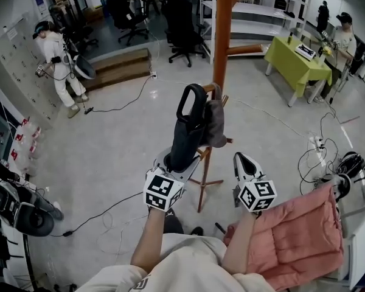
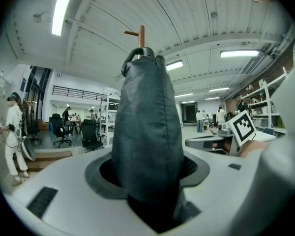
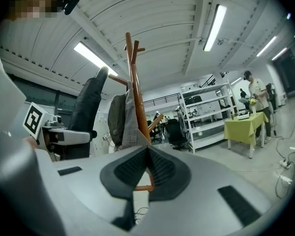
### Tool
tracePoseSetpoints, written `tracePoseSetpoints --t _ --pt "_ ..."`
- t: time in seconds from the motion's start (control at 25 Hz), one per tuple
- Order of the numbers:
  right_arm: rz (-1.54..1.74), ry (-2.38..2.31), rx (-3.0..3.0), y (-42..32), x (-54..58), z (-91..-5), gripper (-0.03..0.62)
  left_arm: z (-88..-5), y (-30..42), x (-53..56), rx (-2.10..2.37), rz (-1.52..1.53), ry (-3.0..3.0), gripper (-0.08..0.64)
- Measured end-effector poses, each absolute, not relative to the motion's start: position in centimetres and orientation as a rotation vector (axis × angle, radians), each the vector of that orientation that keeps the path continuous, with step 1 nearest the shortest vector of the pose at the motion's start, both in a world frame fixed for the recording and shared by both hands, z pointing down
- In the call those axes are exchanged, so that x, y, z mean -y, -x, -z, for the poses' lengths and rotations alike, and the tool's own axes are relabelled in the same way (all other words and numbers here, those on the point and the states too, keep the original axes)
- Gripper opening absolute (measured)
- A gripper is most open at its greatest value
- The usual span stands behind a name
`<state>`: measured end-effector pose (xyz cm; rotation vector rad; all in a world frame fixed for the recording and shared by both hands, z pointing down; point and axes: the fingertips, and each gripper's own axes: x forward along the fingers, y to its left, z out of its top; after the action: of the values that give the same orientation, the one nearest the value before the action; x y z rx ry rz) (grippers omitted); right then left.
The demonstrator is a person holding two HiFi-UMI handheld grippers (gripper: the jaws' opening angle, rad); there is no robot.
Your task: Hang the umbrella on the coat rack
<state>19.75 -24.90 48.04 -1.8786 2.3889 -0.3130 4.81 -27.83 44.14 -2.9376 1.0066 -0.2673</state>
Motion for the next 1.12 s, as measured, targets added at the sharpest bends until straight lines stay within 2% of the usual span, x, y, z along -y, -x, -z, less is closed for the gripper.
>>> tracePoseSetpoints --t 0.6,1.12 --pt "0.341 1.870 -2.453 -19.1 24.6 -48.9 0.003 -45.0 -5.6 28.5 -0.983 0.316 2.967 0.256" --pt "0.206 1.815 -2.541 -15.3 24.9 -46.5 0.003 -45.3 -6.1 28.9 -0.995 0.315 2.960 0.256"
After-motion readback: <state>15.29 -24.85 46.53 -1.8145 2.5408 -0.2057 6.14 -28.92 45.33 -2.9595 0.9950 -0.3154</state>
